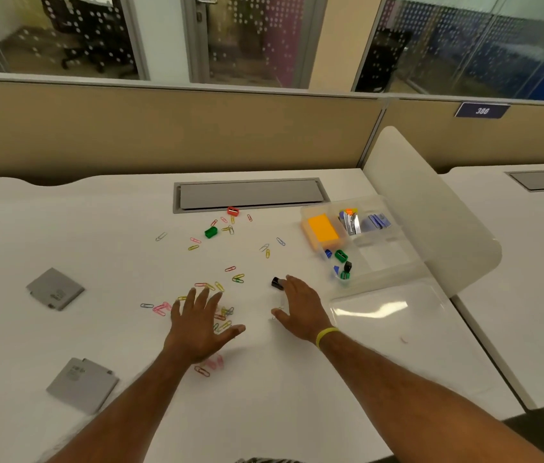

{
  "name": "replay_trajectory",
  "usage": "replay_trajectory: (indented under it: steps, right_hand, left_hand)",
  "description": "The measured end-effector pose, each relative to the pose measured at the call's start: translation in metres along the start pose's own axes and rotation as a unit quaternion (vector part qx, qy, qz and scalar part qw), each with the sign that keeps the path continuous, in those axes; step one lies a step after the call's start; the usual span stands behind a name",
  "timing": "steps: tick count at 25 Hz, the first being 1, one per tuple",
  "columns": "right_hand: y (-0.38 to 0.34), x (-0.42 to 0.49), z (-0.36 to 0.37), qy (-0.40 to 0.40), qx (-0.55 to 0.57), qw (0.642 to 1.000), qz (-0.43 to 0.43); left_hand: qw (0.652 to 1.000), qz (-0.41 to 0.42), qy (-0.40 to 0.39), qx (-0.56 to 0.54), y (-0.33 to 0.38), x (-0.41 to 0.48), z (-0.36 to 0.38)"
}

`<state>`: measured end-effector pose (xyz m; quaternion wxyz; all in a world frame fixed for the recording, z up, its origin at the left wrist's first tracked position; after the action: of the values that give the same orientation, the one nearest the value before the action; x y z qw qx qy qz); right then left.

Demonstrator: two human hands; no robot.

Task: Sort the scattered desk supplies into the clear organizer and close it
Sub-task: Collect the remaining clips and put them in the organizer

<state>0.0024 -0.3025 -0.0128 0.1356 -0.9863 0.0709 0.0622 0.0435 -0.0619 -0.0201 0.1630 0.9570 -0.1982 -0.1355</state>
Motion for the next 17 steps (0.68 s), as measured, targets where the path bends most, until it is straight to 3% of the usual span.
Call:
replay_trajectory:
  steps: [5, 13, 15, 17]
  right_hand:
    - [-0.007, 0.033, -0.008, 0.032, -0.032, 0.999, 0.019]
    - [-0.016, 0.067, -0.009, -0.002, -0.033, 0.999, 0.037]
    - [-0.020, 0.070, -0.010, -0.003, 0.041, 0.997, 0.066]
    - [-0.033, 0.074, -0.013, -0.011, 0.243, 0.964, 0.104]
  left_hand:
    - [1.000, 0.010, 0.011, -0.019, -0.009, 0.012, -0.010]
    - [0.998, 0.020, 0.032, -0.055, -0.015, 0.028, -0.018]
    - [0.993, 0.024, 0.064, -0.097, -0.011, 0.033, -0.023]
    - [0.978, 0.009, 0.093, -0.184, -0.005, 0.041, -0.027]
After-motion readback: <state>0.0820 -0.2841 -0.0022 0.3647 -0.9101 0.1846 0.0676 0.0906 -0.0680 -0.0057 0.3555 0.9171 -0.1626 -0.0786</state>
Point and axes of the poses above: each hand's wrist, its own x-axis towards the middle knuckle, its own z-axis out of the palm, y = z × x, the point moved 3 cm from there along x, towards the middle knuckle, and after that the axes turned 6 degrees about -x, right-handed, at the moved point
